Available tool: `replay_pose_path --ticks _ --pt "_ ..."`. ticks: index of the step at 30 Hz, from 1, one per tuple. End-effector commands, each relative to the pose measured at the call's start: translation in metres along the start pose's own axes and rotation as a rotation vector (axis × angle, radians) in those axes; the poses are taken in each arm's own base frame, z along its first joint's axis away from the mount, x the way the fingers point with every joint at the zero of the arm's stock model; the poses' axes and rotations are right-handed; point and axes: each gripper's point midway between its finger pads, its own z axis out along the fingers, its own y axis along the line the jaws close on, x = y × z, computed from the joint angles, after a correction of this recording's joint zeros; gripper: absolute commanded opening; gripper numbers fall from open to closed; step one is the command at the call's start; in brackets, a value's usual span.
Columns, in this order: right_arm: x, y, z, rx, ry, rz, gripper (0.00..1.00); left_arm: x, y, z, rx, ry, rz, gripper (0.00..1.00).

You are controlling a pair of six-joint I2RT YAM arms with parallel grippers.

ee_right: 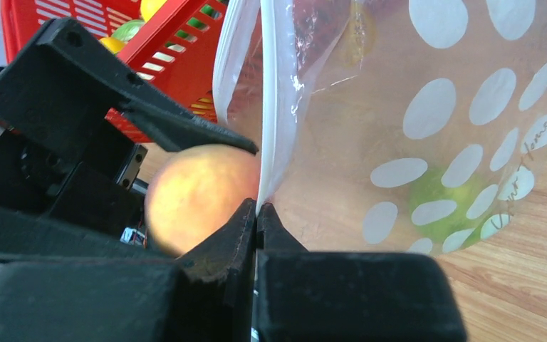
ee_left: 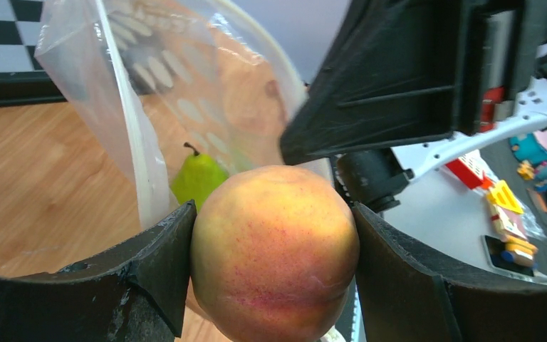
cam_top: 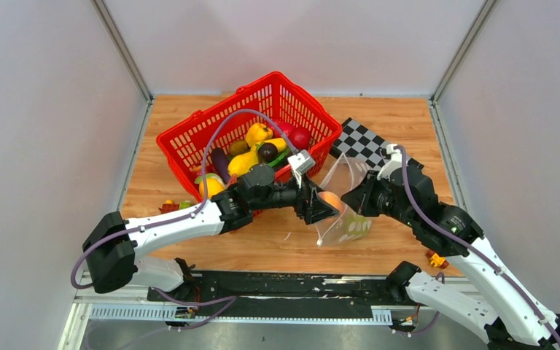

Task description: Place the food in the zip-top bag and seal the zipper

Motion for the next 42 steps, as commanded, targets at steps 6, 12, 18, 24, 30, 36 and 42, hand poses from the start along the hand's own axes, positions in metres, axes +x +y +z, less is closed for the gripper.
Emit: replay_pose_path --ticks 6,12,18,24,30,36,42 --pt "-0.001 0.036 -0.017 -0.197 0.020 -0.050 0.00 -0.036 0.019 0.000 -0.157 -0.100 0.053 0.60" --pt "-0.006 0.043 -0.016 -0.224 0.006 -0.035 0.00 -0.045 0.013 0.009 -0.153 -0.099 0.067 0.65" --pt "-0.013 0.047 -0.019 -0.243 -0.038 0.023 0.00 -0.035 0.013 0.014 -0.145 -0.068 0.053 0.69" --pt "-0.015 0.052 -0.021 -0.285 -0.074 0.110 0.00 -0.027 0.012 0.019 -0.122 -0.036 0.046 0.73" --pt "-0.014 0.051 -0.021 -0.287 -0.080 0.135 0.00 -0.028 0.010 0.020 -0.116 -0.035 0.059 0.79" --pt "-0.013 0.045 -0.019 -0.266 -0.089 0.142 0.00 -0.036 -0.001 0.018 -0.078 -0.028 0.076 0.92" --pt "-0.012 0.039 -0.015 -0.271 -0.131 0.193 0.00 -0.050 -0.008 0.007 -0.087 -0.045 0.113 0.95"
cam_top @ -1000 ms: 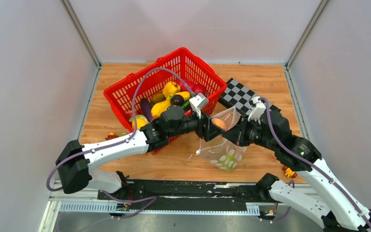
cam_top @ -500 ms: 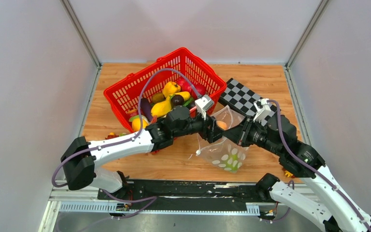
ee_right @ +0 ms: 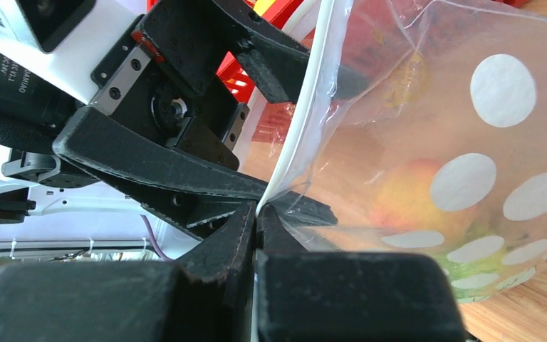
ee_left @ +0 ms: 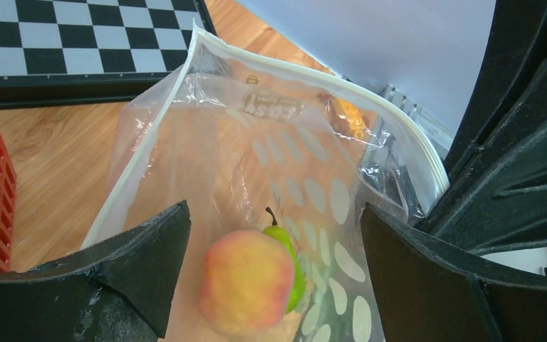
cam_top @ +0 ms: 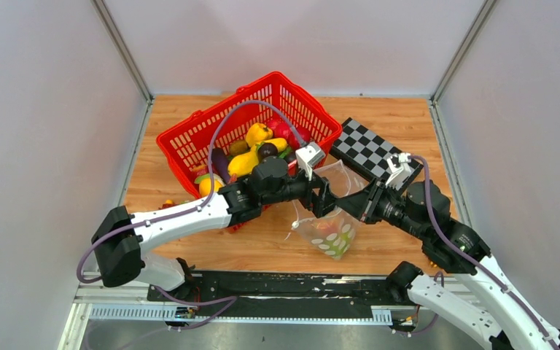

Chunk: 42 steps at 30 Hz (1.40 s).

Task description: Place the food in the zip-top bag and seal the zipper

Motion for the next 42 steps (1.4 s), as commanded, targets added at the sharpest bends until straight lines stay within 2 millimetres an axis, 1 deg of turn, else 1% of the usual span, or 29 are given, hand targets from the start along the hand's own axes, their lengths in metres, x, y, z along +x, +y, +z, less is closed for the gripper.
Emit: replay_pose_path --ticks 1,8,10,11,13,15,16,22,23,26,32,36,38,40,42 --pt "-0.013 0.001 0.006 -0.025 -0.092 0.047 0.00 -0.042 -0.030 -0.018 0.074 -0.086 0.070 0.96" --pt "-0.009 -0.015 0.007 0.023 -0.117 0.094 0.00 -0.064 -0.043 -0.044 0.093 -0.142 0.125 0.96" --pt "-0.013 -0.024 0.006 0.063 -0.151 0.095 0.00 -0.073 -0.044 -0.056 0.080 -0.172 0.152 0.97" --pt "-0.013 -0.026 0.006 0.071 -0.153 0.090 0.00 -0.076 -0.043 -0.061 0.065 -0.181 0.166 0.97" --pt "-0.013 -0.027 0.006 0.079 -0.150 0.074 0.00 -0.081 -0.034 -0.070 0.003 -0.192 0.188 1.00" --pt "-0.013 -0.027 0.008 0.086 -0.138 0.059 0.00 -0.085 -0.022 -0.080 -0.074 -0.204 0.207 1.00" --pt "-0.012 -0.028 0.008 0.092 -0.131 0.049 0.00 -0.086 -0.013 -0.085 -0.126 -0.204 0.222 1.00" --pt "-0.013 -0.031 0.009 0.123 -0.112 0.011 0.00 -0.086 0.028 -0.113 -0.355 -0.164 0.246 1.00" --pt "-0.014 -0.031 0.009 0.128 -0.113 0.008 0.00 -0.085 0.036 -0.116 -0.380 -0.146 0.239 1.00" --pt "-0.015 -0.030 0.010 0.134 -0.109 -0.002 0.00 -0.080 0.071 -0.132 -0.486 -0.091 0.186 1.00" --pt "-0.016 -0.027 0.010 0.132 -0.094 -0.014 0.00 -0.072 0.118 -0.162 -0.609 0.002 0.084 1.00" --pt "-0.015 -0.026 0.012 0.129 -0.085 -0.016 0.00 -0.051 0.158 -0.176 -0.717 0.084 -0.020 1.00" --pt "-0.014 -0.025 0.013 0.125 -0.078 -0.017 0.00 -0.039 0.175 -0.179 -0.751 0.124 -0.068 1.00" --pt "-0.012 -0.025 0.014 0.124 -0.070 -0.017 0.00 -0.028 0.187 -0.180 -0.767 0.166 -0.102 1.00" --pt "-0.012 -0.025 0.013 0.124 -0.066 -0.017 0.00 -0.013 0.196 -0.177 -0.763 0.226 -0.135 1.00"
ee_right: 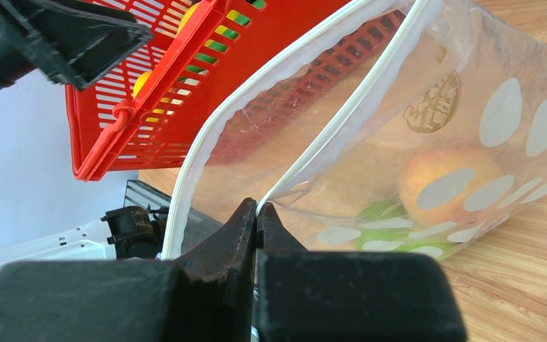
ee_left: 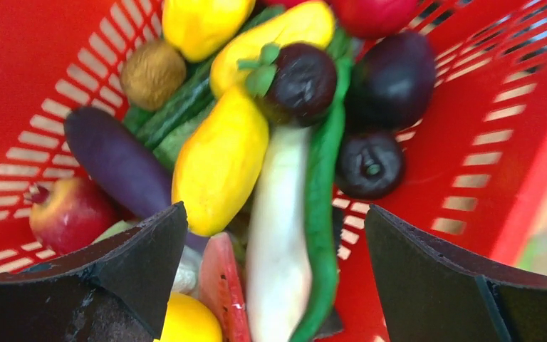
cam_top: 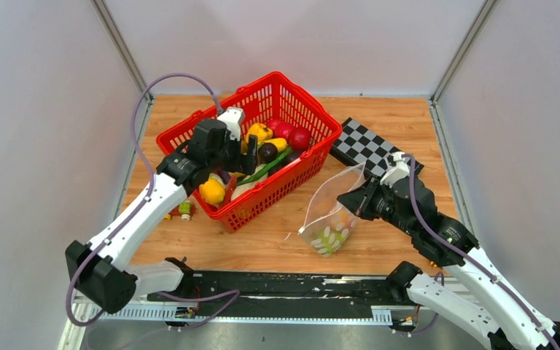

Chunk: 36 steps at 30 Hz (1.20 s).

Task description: Place the food in the zip-top bag and seal the zipper

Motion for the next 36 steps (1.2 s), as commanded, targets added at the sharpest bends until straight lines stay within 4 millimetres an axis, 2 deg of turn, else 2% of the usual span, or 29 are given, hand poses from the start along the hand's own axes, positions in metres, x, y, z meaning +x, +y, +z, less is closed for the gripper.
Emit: replay_pose_path --ticks 1,6,13,16,19,22,30,36 --pt "-0.012 0.015 -0.007 -0.049 -0.025 -0.017 0.00 0.029 0.006 0.014 0.013 0.150 -0.036 1.00" --pt "-0.011 0.013 -0.009 -0.042 -0.026 -0.022 0.00 0.054 0.013 0.025 -0.009 0.225 -0.040 1.00" --pt "-0.012 0.012 -0.008 -0.034 -0.026 -0.032 0.00 0.079 0.017 0.024 -0.017 0.291 -0.037 1.00" --pt "-0.012 0.014 -0.006 -0.039 -0.022 -0.034 0.00 0.093 0.024 0.030 -0.053 0.325 -0.040 1.00" --pt "-0.011 0.015 -0.004 -0.043 -0.011 -0.037 0.00 0.099 0.017 0.037 -0.018 0.327 -0.066 1.00" --pt "-0.011 0.015 -0.004 -0.042 -0.010 -0.040 0.00 0.095 0.016 0.041 -0.019 0.280 -0.097 0.95" --pt "-0.011 0.014 -0.006 -0.037 -0.015 -0.038 0.00 0.056 0.016 0.032 -0.019 0.107 -0.111 0.63" --pt "-0.011 0.014 -0.006 -0.037 -0.013 -0.036 0.00 0.034 0.011 0.023 0.006 0.013 -0.115 0.53"
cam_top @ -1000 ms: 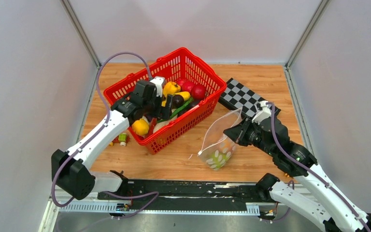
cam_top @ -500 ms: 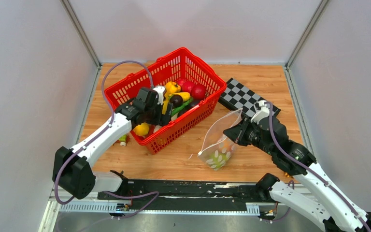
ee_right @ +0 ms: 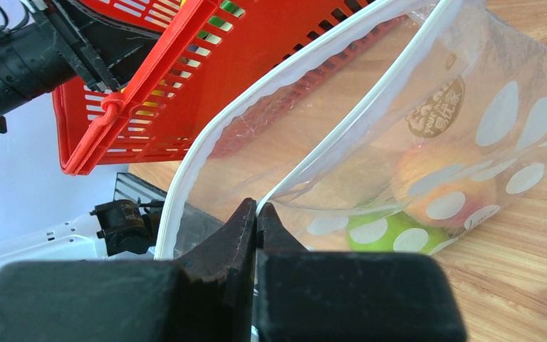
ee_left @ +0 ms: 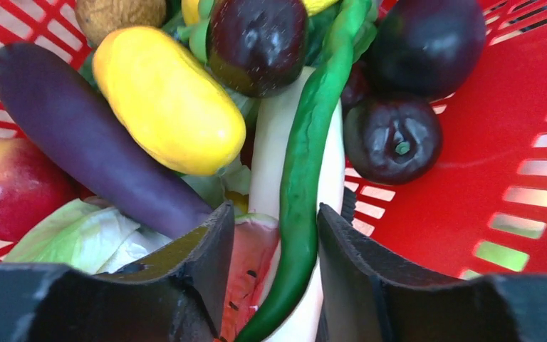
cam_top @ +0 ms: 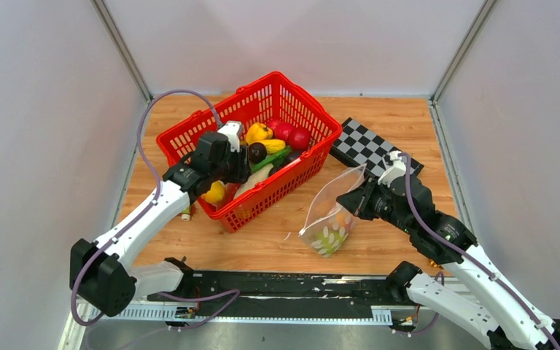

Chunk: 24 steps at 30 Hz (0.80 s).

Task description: Place the food in the zip-top bag and seal the zipper

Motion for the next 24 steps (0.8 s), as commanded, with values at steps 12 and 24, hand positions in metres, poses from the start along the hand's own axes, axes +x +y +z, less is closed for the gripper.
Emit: replay_pose_path --ticks 12,24 --pt "-0.015 0.015 -0.008 -0.048 -0.043 -0.016 0.00 -0.024 0.006 -0.012 -0.036 -0.108 0.015 0.75" --pt "-0.015 0.016 -0.008 -0.050 -0.043 -0.015 0.00 -0.017 -0.037 0.007 0.222 0.017 0.172 0.69"
